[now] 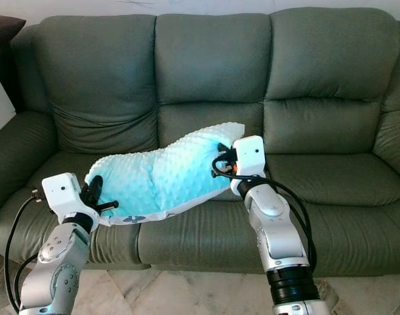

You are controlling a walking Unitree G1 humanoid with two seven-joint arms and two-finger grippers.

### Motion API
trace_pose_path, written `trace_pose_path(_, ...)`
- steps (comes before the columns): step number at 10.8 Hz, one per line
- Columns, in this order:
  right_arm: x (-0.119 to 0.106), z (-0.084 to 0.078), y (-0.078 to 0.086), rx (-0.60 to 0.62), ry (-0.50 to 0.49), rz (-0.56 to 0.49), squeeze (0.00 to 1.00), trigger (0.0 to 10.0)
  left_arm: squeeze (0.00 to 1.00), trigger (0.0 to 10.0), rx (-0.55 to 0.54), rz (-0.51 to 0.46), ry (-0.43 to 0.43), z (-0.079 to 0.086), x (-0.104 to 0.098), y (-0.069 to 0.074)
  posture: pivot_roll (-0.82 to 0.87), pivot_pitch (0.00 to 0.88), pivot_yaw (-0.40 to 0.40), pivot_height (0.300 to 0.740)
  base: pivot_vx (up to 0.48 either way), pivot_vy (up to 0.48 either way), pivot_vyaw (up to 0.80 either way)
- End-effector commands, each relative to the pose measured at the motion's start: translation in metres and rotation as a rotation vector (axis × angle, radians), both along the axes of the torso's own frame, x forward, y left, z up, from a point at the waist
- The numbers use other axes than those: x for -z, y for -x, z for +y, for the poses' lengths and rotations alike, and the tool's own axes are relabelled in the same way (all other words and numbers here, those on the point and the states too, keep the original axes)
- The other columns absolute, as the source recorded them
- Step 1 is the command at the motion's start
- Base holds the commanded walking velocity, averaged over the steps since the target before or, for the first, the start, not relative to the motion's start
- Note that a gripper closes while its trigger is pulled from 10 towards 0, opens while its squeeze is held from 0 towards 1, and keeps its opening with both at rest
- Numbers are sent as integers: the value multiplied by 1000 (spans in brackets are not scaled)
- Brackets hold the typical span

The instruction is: Move the pillow to the sofa

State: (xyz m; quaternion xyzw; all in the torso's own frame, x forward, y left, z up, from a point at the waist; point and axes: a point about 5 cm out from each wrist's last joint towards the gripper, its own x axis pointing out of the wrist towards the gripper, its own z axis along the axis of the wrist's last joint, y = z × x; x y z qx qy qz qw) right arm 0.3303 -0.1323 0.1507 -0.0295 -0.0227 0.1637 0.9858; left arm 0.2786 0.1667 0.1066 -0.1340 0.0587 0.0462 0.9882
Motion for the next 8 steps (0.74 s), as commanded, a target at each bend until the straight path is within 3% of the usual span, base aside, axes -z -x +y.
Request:
trace_pose_path(1,-8,2,-1,-3,-2,-28,0,10000,0,10000,-5,2,-5,1,0,-1,-257,0,35,740,0,-244,0)
trace_pose_path(8,-7,2,-1,-3,-2,-24,0,10000,0,10000,-8,4,-6,1,0,0,-257,0,34,740,0,-286,0)
